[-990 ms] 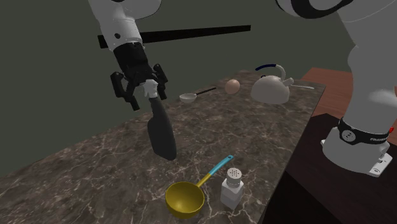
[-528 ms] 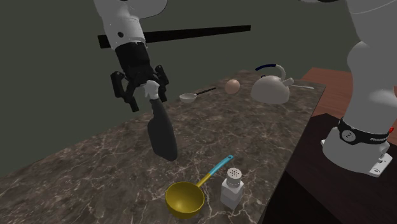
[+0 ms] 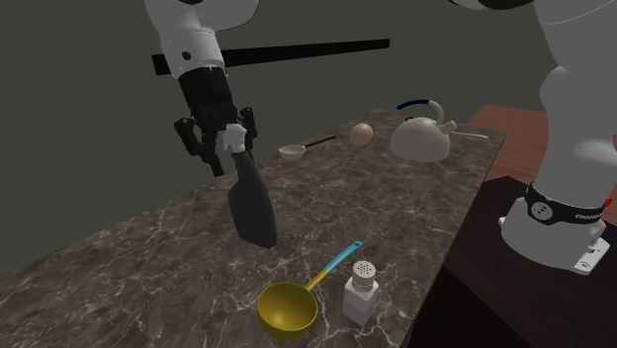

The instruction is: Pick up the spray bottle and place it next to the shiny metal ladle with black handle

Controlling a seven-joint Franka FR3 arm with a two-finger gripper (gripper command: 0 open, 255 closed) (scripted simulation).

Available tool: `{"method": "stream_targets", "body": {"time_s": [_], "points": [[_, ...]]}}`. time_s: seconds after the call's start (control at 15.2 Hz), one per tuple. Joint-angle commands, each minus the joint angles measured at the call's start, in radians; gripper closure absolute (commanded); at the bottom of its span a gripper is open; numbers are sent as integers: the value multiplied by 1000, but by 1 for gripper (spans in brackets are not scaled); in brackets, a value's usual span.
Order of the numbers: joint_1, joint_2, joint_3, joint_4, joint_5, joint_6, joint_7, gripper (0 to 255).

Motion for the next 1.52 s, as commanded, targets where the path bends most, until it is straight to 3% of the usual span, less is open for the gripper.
{"method": "stream_targets", "body": {"time_s": [0.0,0.26,0.33,0.46,0.53,1.45], "points": [[-4,90,1,-4,-4,-18,-2,255],[20,5,-6,-201,-9,87,-35,255],[10,51,-1,-95,-5,32,-15,255],[17,12,-6,-165,-9,62,-27,255],[10,69,6,-46,-3,8,6,255],[-5,27,10,71,-8,-141,55,255]]}}
